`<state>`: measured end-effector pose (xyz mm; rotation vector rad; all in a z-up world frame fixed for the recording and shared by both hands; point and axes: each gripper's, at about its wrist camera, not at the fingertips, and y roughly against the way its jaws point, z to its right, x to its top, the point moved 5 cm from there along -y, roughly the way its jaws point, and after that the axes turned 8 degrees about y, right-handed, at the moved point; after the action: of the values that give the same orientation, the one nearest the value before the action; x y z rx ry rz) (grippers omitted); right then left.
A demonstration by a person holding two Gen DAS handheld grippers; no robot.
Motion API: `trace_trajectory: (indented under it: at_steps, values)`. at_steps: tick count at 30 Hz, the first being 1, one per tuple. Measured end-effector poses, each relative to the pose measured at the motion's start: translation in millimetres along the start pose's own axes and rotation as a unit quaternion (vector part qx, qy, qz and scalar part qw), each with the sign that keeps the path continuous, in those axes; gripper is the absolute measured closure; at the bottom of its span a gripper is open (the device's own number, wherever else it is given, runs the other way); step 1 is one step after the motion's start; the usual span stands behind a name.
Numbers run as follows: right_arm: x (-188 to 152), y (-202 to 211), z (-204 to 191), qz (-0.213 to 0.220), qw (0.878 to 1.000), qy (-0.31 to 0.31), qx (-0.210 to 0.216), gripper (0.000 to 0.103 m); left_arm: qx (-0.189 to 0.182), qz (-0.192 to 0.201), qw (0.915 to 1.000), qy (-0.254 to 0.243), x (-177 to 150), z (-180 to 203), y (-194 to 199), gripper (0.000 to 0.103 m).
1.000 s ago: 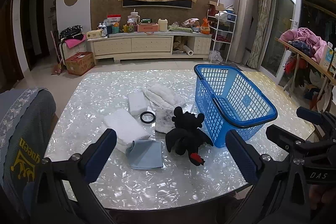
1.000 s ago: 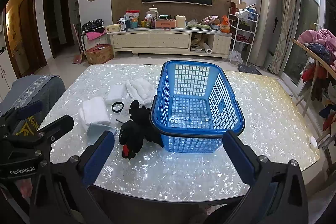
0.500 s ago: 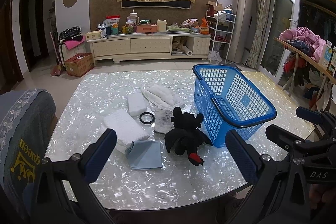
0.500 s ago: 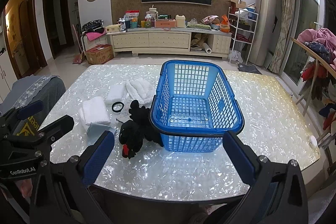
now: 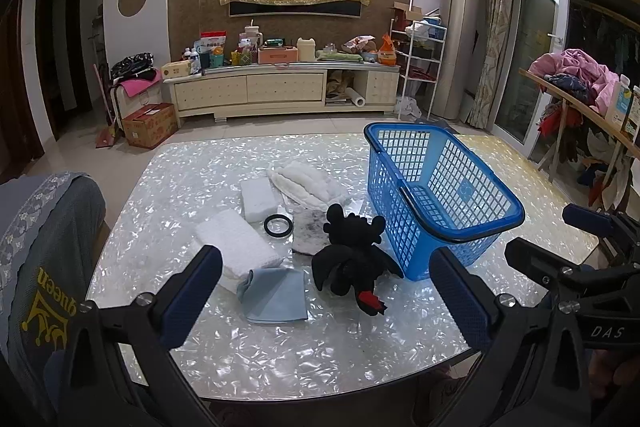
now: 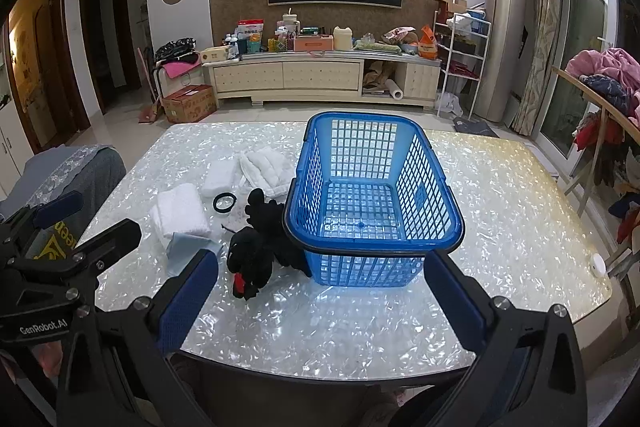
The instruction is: Organize soft objects
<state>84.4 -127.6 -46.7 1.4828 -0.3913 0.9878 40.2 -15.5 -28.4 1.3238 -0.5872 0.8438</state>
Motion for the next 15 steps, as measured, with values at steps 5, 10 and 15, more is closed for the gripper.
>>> trace_trajectory:
  at_steps: [5,10,15]
  values:
    - [0.3,0.1,0.4,0.000,1.000,0.000,0.000,0.000,0.000,0.001,1.0000,-0.002,0.4,0.7,0.9,0.000]
    - [0.3,1.0,0.2,0.000,1.000,-0.001,0.001,0.000,-0.001,0.003,1.0000,-0.003,1.1,1.3,3.2,0.000]
    - [0.5,1.7,0.0,0.000,1.000,-0.001,0.003,0.000,-0.001,0.003,1.0000,-0.005,2.3,2.0,4.2,0.000]
